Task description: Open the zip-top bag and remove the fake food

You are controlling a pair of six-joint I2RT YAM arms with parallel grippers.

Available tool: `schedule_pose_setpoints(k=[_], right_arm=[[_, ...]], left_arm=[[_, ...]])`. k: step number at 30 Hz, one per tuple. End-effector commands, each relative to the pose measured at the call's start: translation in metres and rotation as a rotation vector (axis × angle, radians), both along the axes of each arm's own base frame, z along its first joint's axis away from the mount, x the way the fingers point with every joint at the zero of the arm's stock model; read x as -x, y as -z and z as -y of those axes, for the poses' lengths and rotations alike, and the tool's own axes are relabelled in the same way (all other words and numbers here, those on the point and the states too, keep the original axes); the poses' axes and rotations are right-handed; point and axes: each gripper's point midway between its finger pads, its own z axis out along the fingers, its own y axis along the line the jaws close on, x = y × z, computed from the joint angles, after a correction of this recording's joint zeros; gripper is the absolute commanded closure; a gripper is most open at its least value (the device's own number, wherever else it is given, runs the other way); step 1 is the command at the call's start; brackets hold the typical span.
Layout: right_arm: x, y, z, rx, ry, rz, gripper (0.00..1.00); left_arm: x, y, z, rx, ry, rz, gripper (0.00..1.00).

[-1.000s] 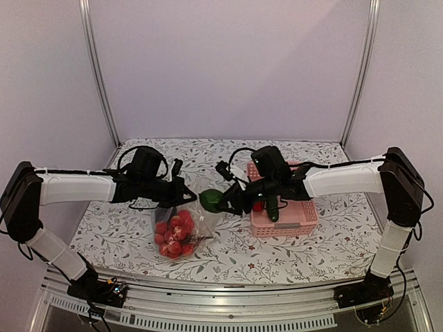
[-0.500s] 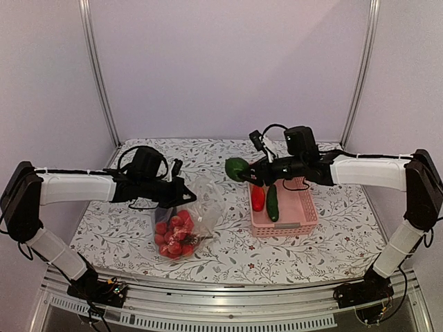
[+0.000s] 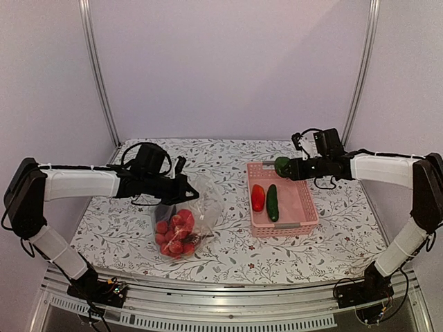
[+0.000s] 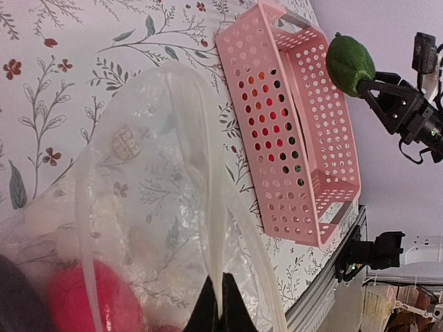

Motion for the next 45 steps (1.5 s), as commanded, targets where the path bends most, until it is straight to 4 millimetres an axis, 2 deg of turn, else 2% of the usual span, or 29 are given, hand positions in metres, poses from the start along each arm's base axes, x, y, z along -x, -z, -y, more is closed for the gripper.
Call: schedule_pose_setpoints(k=[1,4,7,11,15,19,22,26,27,29,31,35,39,45], right_arm=[[-0.003,0.036,0.010,0.097,0.038,-0.094,0.55],[-0.007,0.048,0.008,0.112,0.041,-0.129,0.46],[-0.011,0.051,0.006,0.114,0.035,-0.135,0.38],[-0.014,0.042,0.000,0.106,0.008,-0.127,0.31],[-0.016,0.016,-0.014,0.051,-0.056,-0.084,0.32],[-0.003,-0.026,-0.048,-0.058,-0.193,-0.011,0.33],[0.019,-0.050,-0.088,-0.122,-0.338,0.040,0.35],[0.056,-0.065,-0.140,-0.196,-0.529,0.081,0.41],[0.066,-0.066,-0.152,-0.205,-0.566,0.086,0.43],[0.083,-0.061,-0.176,-0.213,-0.637,0.077,0.46],[0.095,-0.046,-0.197,-0.207,-0.688,0.048,0.49],[0.118,-0.028,-0.227,-0.218,-0.774,0.024,0.55],[0.135,-0.009,-0.244,-0.212,-0.828,0.028,0.61],[0.148,0.022,-0.261,-0.180,-0.883,0.063,0.66]], left_arm=[[-0.006,-0.002,0.000,-0.008,0.006,0.007,1.00],[-0.007,-0.002,0.000,-0.013,0.007,0.006,1.00],[-0.008,-0.002,0.000,-0.015,0.008,0.006,1.00],[-0.007,-0.002,0.001,-0.012,0.012,0.004,1.00],[-0.006,-0.006,0.003,0.004,0.026,0.011,1.00],[-0.003,-0.017,0.009,0.045,0.059,0.029,1.00],[0.002,-0.027,0.014,0.082,0.090,0.047,1.00],[0.012,-0.035,0.020,0.126,0.134,0.052,1.00],[0.013,-0.043,0.024,0.152,0.148,0.078,1.00],[0.018,-0.047,0.027,0.173,0.171,0.083,1.00],[0.025,-0.050,0.030,0.193,0.198,0.084,1.00],[0.037,-0.052,0.034,0.206,0.229,0.082,1.00],[0.043,-0.055,0.035,0.219,0.236,0.085,1.00],[0.043,-0.057,0.033,0.225,0.216,0.092,0.98]])
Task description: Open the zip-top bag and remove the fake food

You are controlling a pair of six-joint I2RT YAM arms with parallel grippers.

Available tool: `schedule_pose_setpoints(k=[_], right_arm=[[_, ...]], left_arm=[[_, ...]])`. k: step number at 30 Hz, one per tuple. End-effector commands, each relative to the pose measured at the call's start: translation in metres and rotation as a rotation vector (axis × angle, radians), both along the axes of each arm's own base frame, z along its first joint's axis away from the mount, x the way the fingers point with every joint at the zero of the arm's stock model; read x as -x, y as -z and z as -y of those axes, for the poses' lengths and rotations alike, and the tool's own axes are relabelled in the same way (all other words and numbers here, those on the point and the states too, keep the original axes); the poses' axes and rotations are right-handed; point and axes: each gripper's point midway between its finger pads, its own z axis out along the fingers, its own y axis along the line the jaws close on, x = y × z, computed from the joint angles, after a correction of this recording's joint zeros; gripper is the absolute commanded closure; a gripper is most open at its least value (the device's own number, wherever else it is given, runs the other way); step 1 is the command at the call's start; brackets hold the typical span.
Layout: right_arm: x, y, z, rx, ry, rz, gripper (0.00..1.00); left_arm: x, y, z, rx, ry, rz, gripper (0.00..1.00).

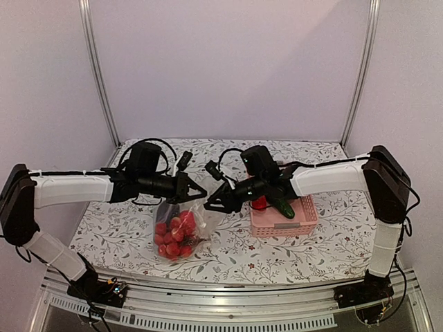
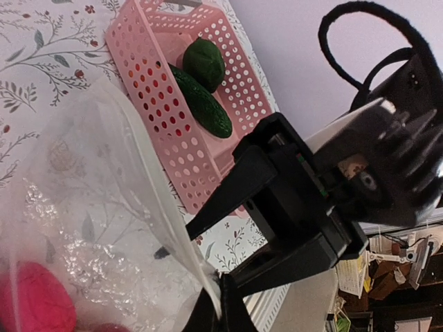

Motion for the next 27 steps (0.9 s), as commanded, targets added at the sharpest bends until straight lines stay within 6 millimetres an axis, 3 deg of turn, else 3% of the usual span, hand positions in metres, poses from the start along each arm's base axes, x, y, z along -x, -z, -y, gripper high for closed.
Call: schedule_pose_setpoints(k=[1,5,9,14,18,23,27], right_arm=[[0.012,0.023,-0.015,-0.011,-0.070,0.063,0.66],[0.035,0.045,-0.019,0.000,-0.150,0.065,0.57],[0.048,0.047,-0.013,-0.017,-0.187,0.075,0.47],[0.059,0.048,-0.004,-0.017,-0.224,0.089,0.40],[0.069,0.045,0.002,-0.015,-0.262,0.090,0.36],[0.077,0.049,0.008,-0.010,-0.282,0.093,0.35],[0.079,0.054,0.007,0.004,-0.281,0.074,0.35]], left_arm=[[0.005,-0.012,0.001,0.030,-0.004,0.024,0.93],[-0.002,-0.016,-0.014,0.007,-0.115,0.014,0.59],[0.006,-0.026,-0.046,0.003,-0.281,-0.002,0.42],[0.037,-0.003,-0.101,-0.125,-0.487,-0.102,0.38],[0.070,0.027,-0.136,-0.225,-0.604,-0.254,0.37],[0.098,0.049,-0.139,-0.271,-0.618,-0.392,0.37],[0.122,0.064,-0.125,-0.339,-0.540,-0.503,0.36]])
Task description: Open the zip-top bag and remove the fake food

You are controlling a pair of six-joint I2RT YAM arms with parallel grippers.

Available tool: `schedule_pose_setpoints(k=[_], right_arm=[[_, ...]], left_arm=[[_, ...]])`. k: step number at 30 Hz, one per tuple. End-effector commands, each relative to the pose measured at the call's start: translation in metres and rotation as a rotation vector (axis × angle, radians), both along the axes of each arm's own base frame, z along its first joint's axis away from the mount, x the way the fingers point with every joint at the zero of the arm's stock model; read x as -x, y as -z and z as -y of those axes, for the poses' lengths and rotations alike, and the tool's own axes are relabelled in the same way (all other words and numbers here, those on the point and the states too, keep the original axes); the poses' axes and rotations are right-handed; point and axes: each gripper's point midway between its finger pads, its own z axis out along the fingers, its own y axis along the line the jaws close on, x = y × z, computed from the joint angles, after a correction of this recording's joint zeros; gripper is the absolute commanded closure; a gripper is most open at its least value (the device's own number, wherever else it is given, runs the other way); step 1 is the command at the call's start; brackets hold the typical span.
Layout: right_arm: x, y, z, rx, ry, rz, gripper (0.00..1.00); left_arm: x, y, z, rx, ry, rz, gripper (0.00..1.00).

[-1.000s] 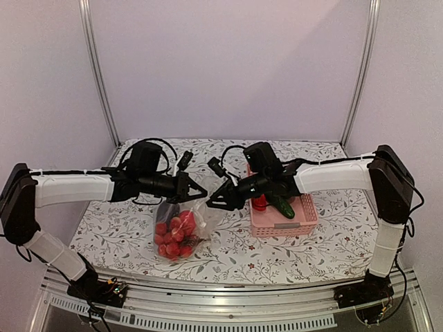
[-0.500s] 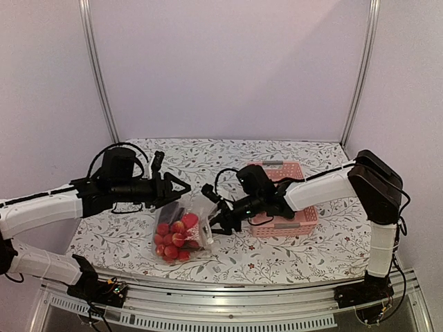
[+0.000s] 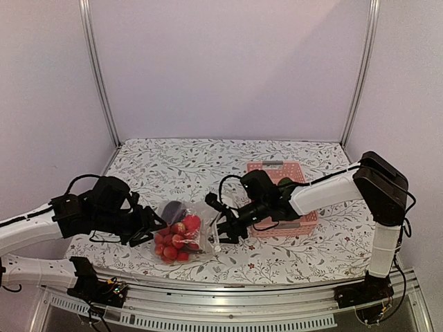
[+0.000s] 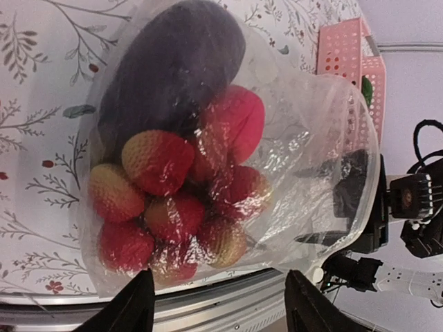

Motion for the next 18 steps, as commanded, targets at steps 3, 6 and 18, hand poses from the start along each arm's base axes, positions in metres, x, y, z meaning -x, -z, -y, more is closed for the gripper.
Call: schedule_pose_setpoints(k=[3,6,18], right_arm=[[0.012,-0.003,0.001,0.004,-0.032,-0.008,0.36],[0.013,-0.002,0.001,0.007,-0.037,-0.007,0.35],[0.027,0.019,-0.012,0.043,-0.056,-0.043,0.39]], left_arm=[[0.051,0.041,0.010,-0.083,0.057,-0.279,0.34],[0.053,0.049,0.016,-0.069,0.051,-0.288,0.32],[-0.016,0.063,0.018,-0.061,-0.007,-0.131,0.37]])
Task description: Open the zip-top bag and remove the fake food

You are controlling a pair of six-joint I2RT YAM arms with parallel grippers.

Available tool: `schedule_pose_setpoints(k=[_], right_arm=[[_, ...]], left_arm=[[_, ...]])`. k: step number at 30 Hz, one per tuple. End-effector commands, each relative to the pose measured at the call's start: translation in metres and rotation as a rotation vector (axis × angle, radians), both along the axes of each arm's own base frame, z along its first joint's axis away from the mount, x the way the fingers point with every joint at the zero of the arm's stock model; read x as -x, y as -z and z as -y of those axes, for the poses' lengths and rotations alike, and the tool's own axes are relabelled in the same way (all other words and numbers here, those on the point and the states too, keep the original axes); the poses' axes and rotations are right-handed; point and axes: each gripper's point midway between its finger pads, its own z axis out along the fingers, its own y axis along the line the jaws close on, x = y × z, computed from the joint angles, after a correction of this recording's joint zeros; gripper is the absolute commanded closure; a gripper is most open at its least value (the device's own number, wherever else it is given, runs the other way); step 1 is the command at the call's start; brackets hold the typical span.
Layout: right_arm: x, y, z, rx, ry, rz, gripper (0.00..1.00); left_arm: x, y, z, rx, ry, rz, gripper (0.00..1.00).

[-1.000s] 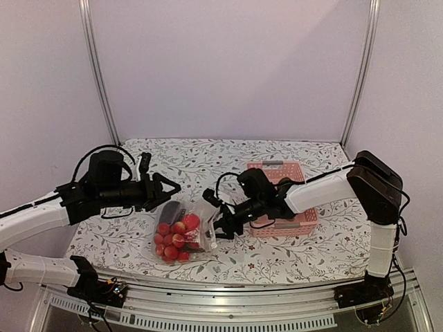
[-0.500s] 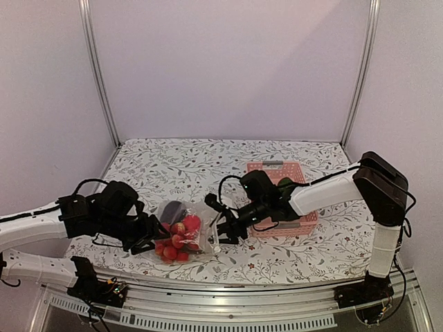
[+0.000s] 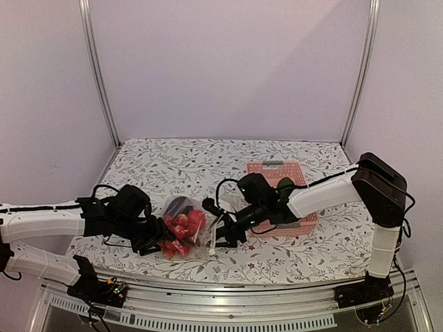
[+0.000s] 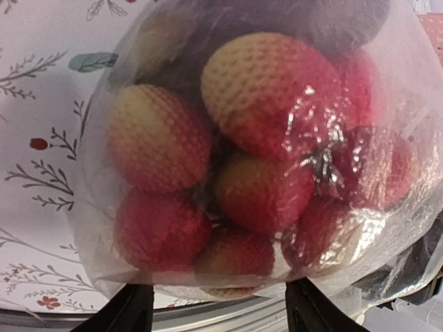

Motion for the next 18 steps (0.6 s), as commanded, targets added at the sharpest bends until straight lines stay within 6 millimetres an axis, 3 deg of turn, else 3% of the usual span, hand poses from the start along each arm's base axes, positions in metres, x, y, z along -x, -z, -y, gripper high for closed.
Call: schedule_pose_setpoints(k=[1,6,11,14,16,18], right_arm=[[0.016,0.017,-0.010,0.041,-0.022,-0.048,0.39],[0.001,0.029,-0.017,0.100,0.079,-0.019,0.40],[-0.026,0.041,-0.018,0.178,0.203,0.041,0.41],[-0.032,0.046,-0.017,0.204,0.238,0.052,0.42],[-0.033,0.049,-0.018,0.213,0.238,0.042,0.51],[-0.033,0.053,-0.018,0.225,0.235,0.034,0.69]], left_arm=[[-0.029,-0.005,0.008,0.024,0.018,0.099,0.38],[-0.041,-0.009,0.014,0.043,0.029,0.146,0.40],[-0.038,-0.004,0.013,0.049,0.025,0.134,0.41],[-0.039,-0.005,0.011,0.048,0.013,0.141,0.42],[-0.039,-0.007,0.010,0.047,0.013,0.150,0.43],[-0.042,-0.011,0.009,0.041,0.011,0.169,0.44]])
